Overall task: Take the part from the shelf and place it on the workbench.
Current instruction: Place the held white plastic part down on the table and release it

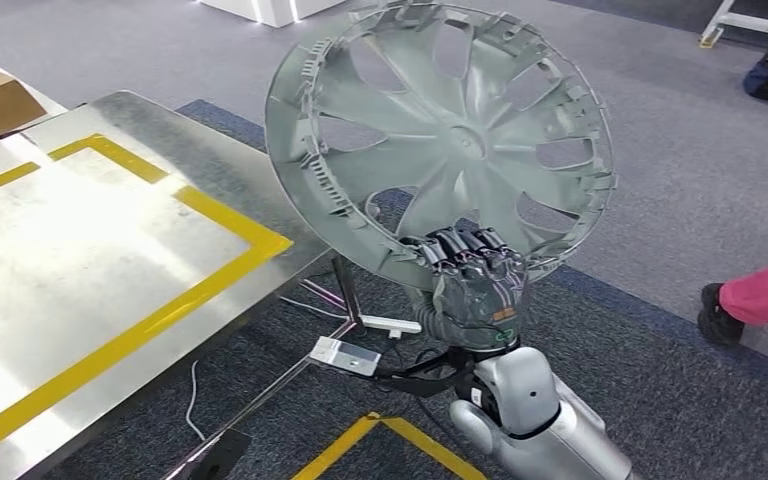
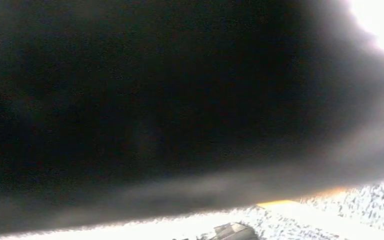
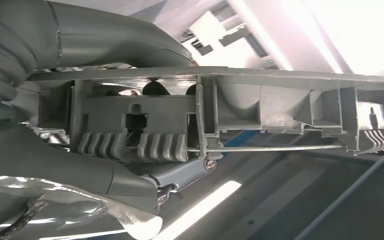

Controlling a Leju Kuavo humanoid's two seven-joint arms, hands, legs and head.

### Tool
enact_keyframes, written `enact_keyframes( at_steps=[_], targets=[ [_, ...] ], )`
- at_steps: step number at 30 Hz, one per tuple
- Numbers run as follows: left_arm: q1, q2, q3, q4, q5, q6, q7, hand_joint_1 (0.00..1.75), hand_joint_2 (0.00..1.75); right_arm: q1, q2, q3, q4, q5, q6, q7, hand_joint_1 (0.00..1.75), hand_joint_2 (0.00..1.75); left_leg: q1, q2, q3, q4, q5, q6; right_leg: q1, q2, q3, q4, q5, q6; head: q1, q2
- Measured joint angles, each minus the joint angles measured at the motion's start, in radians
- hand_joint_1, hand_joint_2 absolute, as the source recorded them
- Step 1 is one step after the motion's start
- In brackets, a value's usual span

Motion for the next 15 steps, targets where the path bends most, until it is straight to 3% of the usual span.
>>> enact_keyframes(
  at_steps=[2,4,6,8,10,11,12,13,15],
  targets=[
    [-0.003,-0.001,0.000,0.000,-0.001,-0.001,0.001,0.00,0.00,0.000,0.001,-0.003,0.000,0.001,0.000,0.000,1.75,1.75,-0.010,0.020,0.017,-0.041,-0.003,0.011,0.006,-0.019,0.004,-0.002,-0.006,0.010,0.001,0.000],
    [-0.001,-0.001,0.000,0.000,-0.001,-0.001,0.002,0.00,0.00,0.000,0.002,-0.004,0.000,0.002,0.000,0.000,1.75,1.75,-0.009,-0.001,0.017,-0.049,-0.002,0.023,0.007,-0.036,0.008,-0.006,-0.012,0.021,0.002,0.000],
    [0.000,0.000,0.000,0.000,-0.001,-0.001,0.003,0.00,0.00,0.000,0.003,-0.006,-0.002,0.002,0.000,0.000,1.75,1.75,-0.004,-0.024,0.021,-0.058,0.001,0.037,0.003,-0.006,-0.005,0.025,-0.038,0.029,0.005,0.000],
    [-0.003,-0.001,-0.001,0.000,-0.001,-0.002,0.004,0.00,0.00,0.001,0.004,-0.010,-0.003,0.003,0.000,-0.001,1.75,1.75,-0.002,-0.049,0.024,-0.061,0.001,0.048,0.001,0.050,-0.062,0.141,-0.094,0.031,0.010,0.000],
    [-0.005,-0.002,-0.001,0.000,-0.001,-0.002,0.004,0.00,0.00,0.005,0.003,-0.012,-0.003,0.003,0.000,-0.001,1.75,1.75,-0.003,-0.076,0.025,-0.060,-0.001,0.052,0.002,0.071,-0.133,0.263,-0.131,0.031,0.013,0.000],
    [-0.004,-0.003,-0.001,0.000,-0.001,-0.002,0.004,0.00,0.00,0.007,0.003,-0.013,-0.003,0.003,0.000,-0.001,1.75,1.75,-0.004,-0.090,0.026,-0.059,-0.001,0.053,0.002,0.074,-0.151,0.280,-0.122,0.030,0.013,0.000],
    [-0.004,-0.002,-0.001,0.000,-0.001,-0.002,0.004,0.00,0.00,0.008,0.003,-0.013,-0.003,0.002,0.000,-0.001,1.75,1.75,-0.004,-0.105,0.028,-0.059,-0.002,0.052,0.002,0.076,-0.148,0.256,-0.093,0.028,0.013,0.000],
    [-0.004,-0.002,-0.001,0.000,-0.001,-0.002,0.004,0.00,0.00,0.009,0.003,-0.013,-0.004,0.002,0.000,-0.001,1.75,1.75,-0.004,-0.120,0.030,-0.058,-0.004,0.051,0.002,0.083,-0.129,0.198,-0.048,0.025,0.013,0.000],
    [-0.004,-0.003,-0.001,0.000,-0.001,-0.002,0.004,0.00,0.00,0.008,0.003,-0.014,-0.004,0.002,0.000,-0.003,1.75,1.75,-0.003,-0.147,0.030,-0.054,-0.007,0.045,-0.003,0.131,-0.076,0.070,0.019,0.017,0.012,0.000]
  ],
)
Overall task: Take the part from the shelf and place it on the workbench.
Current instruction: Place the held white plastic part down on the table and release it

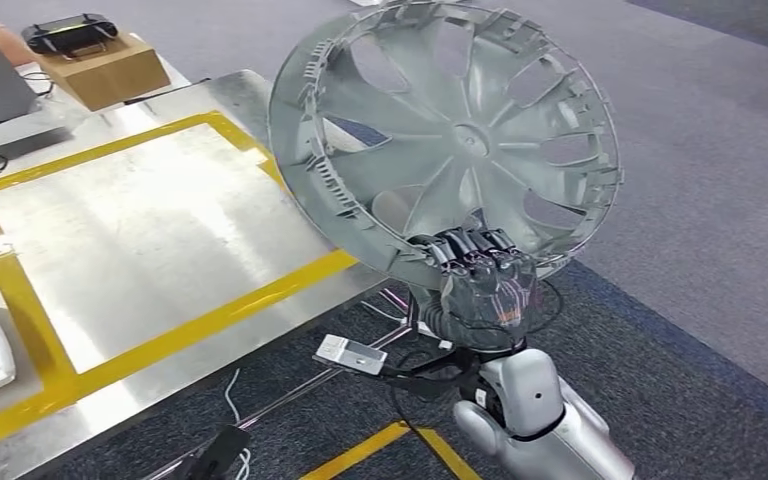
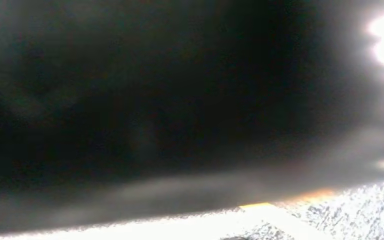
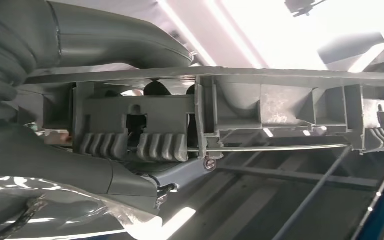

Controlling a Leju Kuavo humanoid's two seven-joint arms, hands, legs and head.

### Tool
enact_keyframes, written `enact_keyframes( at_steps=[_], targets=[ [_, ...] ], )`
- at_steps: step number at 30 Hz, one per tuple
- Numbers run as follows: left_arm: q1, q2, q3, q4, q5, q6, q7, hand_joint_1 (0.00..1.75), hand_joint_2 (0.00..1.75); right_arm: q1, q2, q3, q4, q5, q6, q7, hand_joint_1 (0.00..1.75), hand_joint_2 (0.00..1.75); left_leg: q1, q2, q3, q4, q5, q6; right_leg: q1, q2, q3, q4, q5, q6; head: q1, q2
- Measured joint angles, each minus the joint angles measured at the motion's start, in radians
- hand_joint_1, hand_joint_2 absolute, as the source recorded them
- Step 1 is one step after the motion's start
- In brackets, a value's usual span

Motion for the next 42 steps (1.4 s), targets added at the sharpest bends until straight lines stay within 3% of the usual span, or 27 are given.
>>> enact_keyframes(
  at_steps=[2,4,6,8,9,11,12,13,15,17,19,21,23,25,26,27,29,31,33,34,35,37,39,41,42],
  targets=[
    [0.001,0.000,0.000,0.000,0.000,0.001,0.000,0.00,0.00,0.000,0.000,-0.001,-0.001,-0.001,0.000,-0.004,1.75,1.75,0.005,-0.021,-0.010,0.004,0.002,-0.011,-0.001,0.035,0.028,-0.057,0.010,-0.005,-0.001,0.000],
    [0.005,0.001,0.000,0.000,0.000,0.001,0.000,0.00,0.00,-0.001,0.000,0.000,-0.002,-0.003,0.000,-0.006,1.75,1.75,0.011,-0.038,-0.017,0.003,0.004,-0.025,0.000,0.020,0.036,-0.069,0.007,-0.008,0.000,0.000],
    [0.008,0.002,-0.001,0.000,0.000,0.001,0.000,0.00,0.00,-0.001,0.002,-0.001,-0.003,-0.004,0.000,-0.006,1.75,1.75,0.007,-0.005,-0.028,0.026,-0.012,-0.037,-0.004,-0.005,0.046,-0.080,0.008,-0.017,-0.004,0.000],
    [0.005,0.002,-0.003,0.000,0.000,0.001,0.000,0.00,0.00,-0.001,0.003,-0.002,-0.005,-0.004,0.000,-0.006,1.75,1.75,0.005,0.059,-0.073,0.122,-0.060,-0.048,-0.005,-0.036,0.058,-0.086,0.004,-0.027,-0.011,0.000],
    [0.003,0.002,-0.004,0.000,0.000,0.001,0.001,0.00,0.00,-0.001,0.003,-0.002,-0.006,-0.004,0.000,-0.006,1.75,1.75,0.009,0.077,-0.106,0.189,-0.088,-0.053,-0.005,-0.051,0.062,-0.086,0.001,-0.030,-0.013,0.000],
    [0.004,0.002,-0.006,0.000,0.000,0.001,0.001,0.00,0.00,0.000,0.003,-0.002,-0.006,-0.005,0.000,-0.006,1.75,1.75,0.015,0.089,-0.146,0.269,-0.102,-0.059,-0.004,-0.079,0.070,-0.086,-0.006,-0.031,-0.013,0.000],
    [0.005,0.003,-0.006,0.000,0.000,0.001,0.002,0.00,0.00,0.001,0.003,-0.002,-0.006,-0.005,0.000,-0.007,1.75,1.75,0.017,0.092,-0.141,0.257,-0.082,-0.061,-0.004,-0.091,0.075,-0.086,-0.009,-0.029,-0.013,0.000],
    [0.005,0.003,-0.006,0.000,0.000,0.001,0.002,0.00,0.00,0.001,0.003,-0.002,-0.006,-0.005,0.000,-0.007,1.75,1.75,0.018,0.098,-0.116,0.206,-0.048,-0.061,-0.004,-0.103,0.082,-0.086,-0.014,-0.027,-0.014,0.000],
    [0.004,0.005,-0.006,0.000,0.000,0.001,0.003,0.00,0.00,-0.001,0.003,-0.002,-0.006,-0.005,0.000,-0.007,1.75,1.75,0.012,0.135,-0.048,0.072,0.010,-0.055,-0.001,-0.123,0.093,-0.086,-0.023,-0.019,-0.014,0.000],
    [0.001,0.005,-0.007,0.000,0.000,0.001,0.003,0.00,0.00,-0.002,0.003,-0.002,-0.007,-0.005,0.000,-0.008,1.75,1.75,0.002,0.162,-0.016,0.005,0.021,-0.045,0.006,-0.141,0.099,-0.086,-0.031,-0.008,-0.013,0.000],
    [0.001,0.005,-0.007,0.001,0.000,0.001,0.004,0.00,0.00,-0.003,0.004,-0.001,-0.008,-0.005,0.000,-0.008,1.75,1.75,-0.001,0.148,-0.018,-0.001,0.016,-0.032,0.009,-0.159,0.104,-0.090,-0.036,0.004,-0.012,0.000],
    [0.004,0.006,-0.007,0.001,0.000,0.001,0.004,0.00,0.00,-0.004,0.004,-0.001,-0.009,-0.007,0.000,-0.009,1.75,1.75,0.003,0.125,-0.015,-0.007,0.018,-0.020,0.004,-0.137,0.100,-0.075,-0.054,0.014,-0.010,0.000],
    [0.001,0.006,-0.008,0.001,0.000,0.001,0.003,0.00,0.00,-0.005,0.004,-0.001,-0.010,-0.007,0.000,-0.010,1.75,1.75,0.006,0.103,-0.012,-0.011,0.019,-0.009,0.001,-0.086,0.055,0.015,-0.104,0.016,-0.006,0.000],
    [-0.002,0.004,-0.009,0.001,-0.001,0.001,0.003,0.00,0.00,-0.003,0.004,-0.002,-0.010,-0.008,0.000,-0.011,1.75,1.75,0.005,0.079,-0.012,-0.011,0.017,-0.002,0.002,-0.062,-0.021,0.152,-0.154,0.015,-0.005,0.000],
    [-0.002,0.004,-0.010,0.001,-0.001,0.000,0.003,0.00,0.00,-0.002,0.004,-0.002,-0.010,-0.008,0.000,-0.011,1.75,1.75,0.004,0.065,-0.012,-0.010,0.017,-0.002,0.002,-0.058,-0.050,0.194,-0.158,0.015,-0.004,0.000],
    [-0.002,0.003,-0.011,0.001,-0.001,0.000,0.003,0.00,0.00,-0.001,0.004,-0.002,-0.010,-0.009,0.000,-0.011,1.75,1.75,0.004,0.051,-0.011,-0.010,0.016,-0.001,0.003,-0.056,-0.063,0.203,-0.144,0.014,-0.005,0.000],
    [-0.002,0.003,-0.013,0.001,-0.001,0.000,0.003,0.00,0.00,-0.002,0.004,-0.001,-0.010,-0.010,0.000,-0.011,1.75,1.75,0.004,0.022,-0.008,-0.008,0.015,-0.004,0.002,-0.045,-0.033,0.104,-0.064,0.008,-0.004,0.000],
    [-0.003,0.002,-0.014,0.000,-0.001,0.001,0.003,0.00,0.00,-0.005,0.004,-0.001,-0.010,-0.010,0.000,-0.011,1.75,1.75,0.004,-0.004,-0.009,-0.004,0.013,-0.010,-0.002,-0.004,0.020,-0.021,-0.008,0.001,-0.005,0.000],
    [-0.002,0.002,-0.016,0.001,-0.001,0.001,0.003,0.00,0.00,-0.005,0.004,-0.001,-0.010,-0.011,0.000,-0.012,1.75,1.75,0.008,-0.023,-0.017,-0.002,0.014,-0.022,-0.002,0.019,0.045,-0.065,-0.006,-0.004,-0.005,0.000],
    [0.000,0.002,-0.016,0.001,-0.002,0.002,0.003,0.00,0.00,-0.005,0.004,-0.001,-0.010,-0.012,0.000,-0.012,1.75,1.75,0.010,-0.033,-0.020,-0.001,0.016,-0.029,-0.001,0.012,0.050,-0.072,-0.007,-0.007,-0.006,0.000],
    [0.002,0.004,-0.016,0.001,-0.002,0.002,0.003,0.00,0.00,-0.004,0.004,-0.001,-0.010,-0.013,0.000,-0.013,1.75,1.75,0.011,-0.031,-0.022,-0.001,0.015,-0.035,-0.001,0.002,0.053,-0.073,-0.006,-0.011,-0.006,0.000],
    [0.004,0.004,-0.018,0.001,-0.002,0.002,0.002,0.00,0.00,-0.005,0.005,-0.001,-0.010,-0.014,0.000,-0.013,1.75,1.75,0.008,0.010,-0.038,0.036,-0.009,-0.048,-0.005,-0.022,0.063,-0.081,-0.005,-0.023,-0.012,0.000],
    [0.002,0.004,-0.020,0.001,-0.001,0.003,0.001,0.00,0.00,-0.005,0.005,-0.002,-0.011,-0.015,0.000,-0.012,1.75,1.75,0.008,0.067,-0.091,0.149,-0.064,-0.059,-0.004,-0.050,0.071,-0.084,-0.009,-0.033,-0.019,0.000],
    [0.002,0.003,-0.022,0.001,-0.001,0.003,0.001,0.00,0.00,-0.004,0.005,-0.003,-0.011,-0.015,0.000,-0.012,1.75,1.75,0.013,0.086,-0.147,0.264,-0.103,-0.065,-0.003,-0.076,0.077,-0.084,-0.015,-0.036,-0.019,0.000],
    [0.003,0.003,-0.023,0.001,-0.001,0.003,0.001,0.00,0.00,-0.003,0.005,-0.003,-0.011,-0.015,0.000,-0.012,1.75,1.75,0.015,0.089,-0.155,0.279,-0.098,-0.067,-0.003,-0.088,0.081,-0.084,-0.018,-0.035,-0.019,0.000]
  ],
)
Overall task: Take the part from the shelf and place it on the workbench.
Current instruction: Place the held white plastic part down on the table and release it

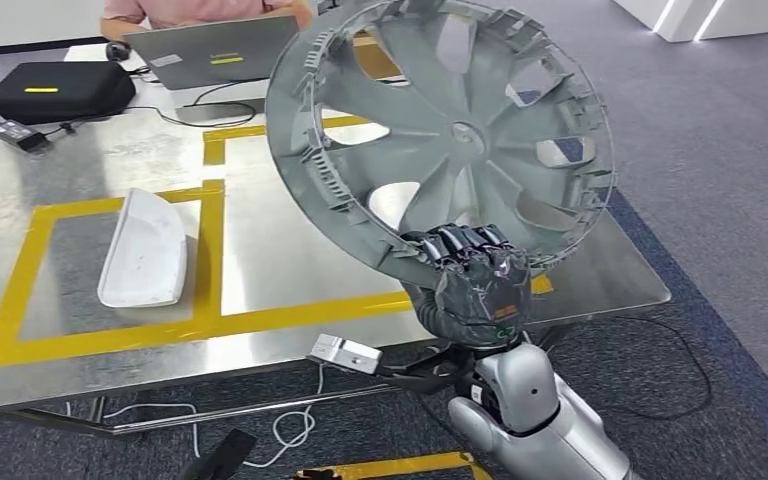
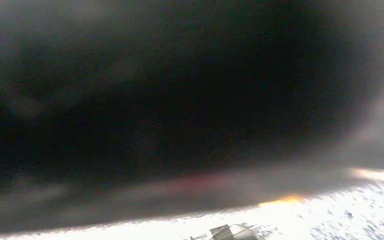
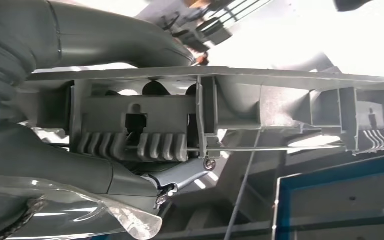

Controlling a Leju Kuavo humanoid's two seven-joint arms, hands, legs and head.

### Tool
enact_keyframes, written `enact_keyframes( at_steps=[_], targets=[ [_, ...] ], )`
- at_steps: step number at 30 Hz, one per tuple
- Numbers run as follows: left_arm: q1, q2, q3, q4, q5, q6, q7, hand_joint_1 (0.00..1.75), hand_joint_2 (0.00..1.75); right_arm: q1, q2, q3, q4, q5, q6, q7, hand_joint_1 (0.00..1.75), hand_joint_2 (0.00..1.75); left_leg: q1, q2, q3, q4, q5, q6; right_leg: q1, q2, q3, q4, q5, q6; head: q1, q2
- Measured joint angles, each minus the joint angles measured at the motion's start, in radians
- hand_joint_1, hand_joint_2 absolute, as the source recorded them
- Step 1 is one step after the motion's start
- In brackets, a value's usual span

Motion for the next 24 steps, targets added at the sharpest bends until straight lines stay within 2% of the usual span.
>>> enact_keyframes(
  at_steps=[1,2,4,5,6,8,9,10,11,12,13,14,15,16,18,19,20,21,24],
  targets=[
    [0.001,0.000,0.000,0.000,0.000,0.000,0.000,0.00,0.00,0.001,0.000,0.000,0.000,0.000,0.000,0.000,1.75,1.75,0.001,0.004,0.013,-0.027,0.025,0.000,0.000,-0.012,0.005,0.000,-0.004,0.002,0.000,0.000],
    [0.001,0.001,-0.001,0.000,0.000,0.000,0.000,0.00,0.00,0.001,0.000,0.000,0.000,0.000,0.000,0.000,1.75,1.75,0.001,0.014,0.044,-0.088,0.063,0.002,0.000,-0.023,0.011,0.000,-0.008,0.004,0.000,0.000],
    [0.000,0.002,-0.001,0.000,0.000,0.000,0.000,0.00,0.00,0.000,0.001,0.000,-0.001,0.000,0.000,0.000,1.75,1.75,-0.007,0.058,0.110,-0.220,0.116,0.011,0.005,-0.043,0.022,0.001,-0.019,0.013,-0.001,0.000],
    [-0.002,0.003,-0.001,0.000,0.000,0.000,0.000,0.00,0.00,-0.001,0.001,0.000,-0.001,0.000,0.000,0.000,1.75,1.75,-0.012,0.076,0.128,-0.257,0.123,0.018,0.009,-0.053,0.025,0.001,-0.024,0.019,0.000,0.000],
    [-0.003,0.002,-0.001,0.000,0.000,0.000,0.001,0.00,0.00,-0.001,0.001,0.000,-0.001,0.000,0.000,-0.001,1.75,1.75,-0.017,0.085,0.133,-0.271,0.119,0.024,0.013,-0.063,0.026,0.001,-0.028,0.024,0.000,0.000],
    [-0.003,0.003,-0.002,0.000,0.001,0.000,0.001,0.00,0.00,-0.002,0.001,0.001,-0.002,0.000,0.000,-0.002,1.75,1.75,-0.018,0.065,0.131,-0.276,0.116,0.036,0.016,-0.084,0.033,-0.004,-0.035,0.035,0.001,0.000],
    [-0.002,0.003,-0.002,0.000,0.001,0.000,0.001,0.00,0.00,-0.002,0.001,0.001,-0.002,-0.002,0.000,-0.002,1.75,1.75,-0.016,0.055,0.134,-0.280,0.116,0.042,0.013,-0.074,0.033,0.002,-0.044,0.039,0.003,0.000],
    [-0.001,0.003,-0.002,0.000,0.001,0.000,0.001,0.00,0.00,-0.003,0.001,0.002,-0.002,-0.005,0.000,-0.002,1.75,1.75,-0.013,0.044,0.137,-0.283,0.117,0.049,0.011,-0.053,0.023,0.025,-0.061,0.042,0.004,0.000],
    [-0.002,0.003,-0.002,0.000,0.001,0.000,0.001,0.00,0.00,-0.003,0.001,0.001,-0.002,-0.009,0.000,-0.004,1.75,1.75,-0.011,0.035,0.139,-0.286,0.118,0.054,0.009,-0.024,0.000,0.072,-0.087,0.044,0.007,0.000],
    [-0.004,0.003,-0.002,0.000,0.001,0.000,0.001,0.00,0.00,-0.003,0.000,0.001,-0.002,-0.014,0.000,-0.006,1.75,1.75,-0.011,0.026,0.140,-0.287,0.117,0.059,0.008,0.007,-0.036,0.139,-0.117,0.044,0.011,0.000],
    [-0.005,0.002,-0.002,0.000,0.001,0.000,0.001,0.00,0.00,-0.002,0.000,0.001,-0.002,-0.022,0.000,-0.009,1.75,1.75,-0.011,0.017,0.140,-0.287,0.116,0.062,0.009,0.022,-0.077,0.213,-0.143,0.043,0.012,0.000],
    [-0.005,0.001,-0.002,0.000,0.001,0.000,0.001,0.00,0.00,0.000,-0.001,0.001,-0.001,-0.031,0.000,-0.012,1.75,1.75,-0.012,0.009,0.141,-0.286,0.115,0.064,0.010,0.029,-0.115,0.270,-0.155,0.043,0.013,0.000],
    [-0.005,0.001,-0.002,0.000,0.001,0.000,0.001,0.00,0.00,0.001,-0.001,0.001,0.001,-0.041,0.000,-0.014,1.75,1.75,-0.013,0.002,0.142,-0.286,0.113,0.065,0.011,0.031,-0.139,0.294,-0.148,0.042,0.013,0.000],
    [-0.005,0.000,-0.002,0.000,0.002,0.001,0.001,0.00,0.00,0.002,-0.001,0.002,0.002,-0.049,0.000,-0.015,1.75,1.75,-0.013,-0.004,0.144,-0.285,0.112,0.064,0.011,0.032,-0.142,0.277,-0.120,0.041,0.013,0.000],
    [-0.005,0.000,-0.002,0.000,0.002,0.002,0.001,0.00,0.00,0.002,-0.001,0.002,0.004,-0.058,0.000,-0.017,1.75,1.75,-0.013,-0.014,0.151,-0.284,0.107,0.060,0.012,0.032,-0.100,0.151,-0.032,0.036,0.014,0.000],
    [-0.005,0.000,-0.002,0.000,0.003,0.002,0.000,0.00,0.00,0.001,-0.001,0.001,0.004,-0.059,0.000,-0.018,1.75,1.75,-0.015,-0.018,0.152,-0.282,0.104,0.056,0.012,0.032,-0.072,0.087,-0.001,0.033,0.014,0.000],
    [-0.005,0.000,-0.002,0.000,0.003,0.002,0.000,0.00,0.00,0.001,-0.001,0.001,0.004,-0.058,0.000,-0.019,1.75,1.75,-0.016,-0.020,0.151,-0.280,0.103,0.052,0.013,0.033,-0.052,0.043,0.015,0.029,0.014,0.000],
    [-0.004,0.000,-0.002,0.000,0.004,0.001,0.000,0.00,0.00,0.001,-0.001,0.001,0.004,-0.056,0.000,-0.020,1.75,1.75,-0.018,-0.021,0.150,-0.277,0.102,0.050,0.013,0.035,-0.042,0.023,0.018,0.028,0.013,0.000],
    [-0.002,0.002,-0.002,0.000,0.004,0.001,0.000,0.00,0.00,0.003,-0.001,-0.001,0.005,-0.050,0.000,-0.020,1.75,1.75,-0.019,-0.020,0.148,-0.275,0.102,0.059,0.014,0.039,-0.039,0.016,0.018,0.027,0.011,0.000]
  ],
)
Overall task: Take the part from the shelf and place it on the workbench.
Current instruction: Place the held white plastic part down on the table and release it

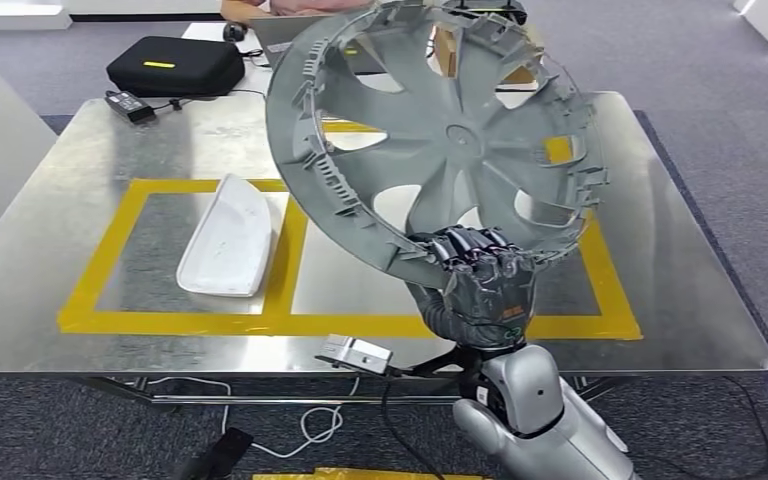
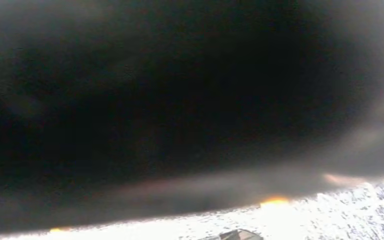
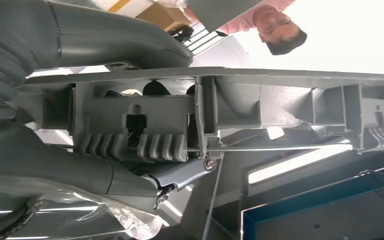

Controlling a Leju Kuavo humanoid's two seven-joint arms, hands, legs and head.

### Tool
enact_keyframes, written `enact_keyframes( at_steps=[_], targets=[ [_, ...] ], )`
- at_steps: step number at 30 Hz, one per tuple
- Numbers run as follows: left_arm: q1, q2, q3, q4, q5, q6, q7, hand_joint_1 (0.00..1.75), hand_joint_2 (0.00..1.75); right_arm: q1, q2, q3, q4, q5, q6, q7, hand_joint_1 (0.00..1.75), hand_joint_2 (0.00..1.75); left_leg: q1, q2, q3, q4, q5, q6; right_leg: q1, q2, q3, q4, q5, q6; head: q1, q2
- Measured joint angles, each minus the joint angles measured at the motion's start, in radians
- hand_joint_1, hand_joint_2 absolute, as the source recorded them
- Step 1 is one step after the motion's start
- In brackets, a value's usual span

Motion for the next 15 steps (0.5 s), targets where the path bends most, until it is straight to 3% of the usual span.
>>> enact_keyframes(
  at_steps=[6,11,15],
  targets=[
    [0.000,0.000,0.000,0.000,0.000,0.000,0.000,0.00,0.00,0.000,0.000,-0.004,0.000,0.006,0.000,0.001,1.75,1.75,0.001,0.001,0.005,-0.012,0.005,-0.005,0.003,0.001,0.000,0.000,-0.002,-0.010,0.000,0.000],
    [0.000,0.000,0.000,0.000,0.002,0.000,0.000,0.00,0.00,0.000,0.000,-0.004,0.000,-0.010,0.000,0.000,1.75,1.75,0.003,0.001,0.005,-0.014,0.006,-0.021,0.005,0.001,0.000,0.001,-0.002,-0.012,0.000,0.000],
    [0.000,0.001,0.000,0.000,0.004,0.001,-0.001,0.00,0.00,0.000,0.000,-0.006,0.005,-0.024,0.000,0.003,1.75,1.75,0.004,0.001,0.005,-0.014,0.006,-0.022,0.004,0.001,0.000,0.001,-0.002,-0.012,0.001,0.000]
  ],
)
